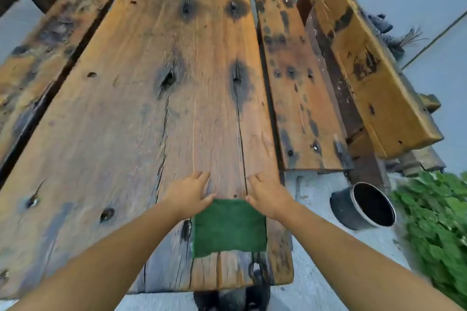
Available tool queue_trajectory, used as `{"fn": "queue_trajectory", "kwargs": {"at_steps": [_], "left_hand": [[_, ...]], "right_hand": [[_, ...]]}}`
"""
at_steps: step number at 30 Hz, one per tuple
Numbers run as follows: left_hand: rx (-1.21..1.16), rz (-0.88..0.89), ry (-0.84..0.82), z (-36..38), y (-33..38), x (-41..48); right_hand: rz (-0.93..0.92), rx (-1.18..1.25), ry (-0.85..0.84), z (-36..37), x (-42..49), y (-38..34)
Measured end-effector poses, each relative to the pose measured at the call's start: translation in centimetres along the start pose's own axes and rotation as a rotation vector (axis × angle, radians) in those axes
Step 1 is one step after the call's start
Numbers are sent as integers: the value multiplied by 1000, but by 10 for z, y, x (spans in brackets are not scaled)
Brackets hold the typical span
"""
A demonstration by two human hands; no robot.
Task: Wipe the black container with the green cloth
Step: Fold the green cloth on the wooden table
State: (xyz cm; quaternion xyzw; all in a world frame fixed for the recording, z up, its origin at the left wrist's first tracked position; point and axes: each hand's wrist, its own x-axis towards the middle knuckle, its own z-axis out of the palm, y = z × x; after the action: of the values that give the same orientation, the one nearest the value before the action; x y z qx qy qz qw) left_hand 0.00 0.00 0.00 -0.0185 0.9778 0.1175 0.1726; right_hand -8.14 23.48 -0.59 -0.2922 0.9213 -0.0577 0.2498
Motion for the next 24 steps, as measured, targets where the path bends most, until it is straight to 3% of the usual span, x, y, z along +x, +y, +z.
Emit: {"fn": "queue_trajectory", "kwargs": {"at_steps": [7,15,20,24], "left_hand": [[-100,41,-144,73,-13,17],[-176,-26,-88,102,-15,36],[-117,-70,-29,107,-15,35],[-203,-84,23,99,-12,28]], "right_hand": [[69,-131,-182,59,14,11],[75,-38,-28,73,33,27],[142,83,-47,70,37,40],[150,152,-2,66,30,45]]}}
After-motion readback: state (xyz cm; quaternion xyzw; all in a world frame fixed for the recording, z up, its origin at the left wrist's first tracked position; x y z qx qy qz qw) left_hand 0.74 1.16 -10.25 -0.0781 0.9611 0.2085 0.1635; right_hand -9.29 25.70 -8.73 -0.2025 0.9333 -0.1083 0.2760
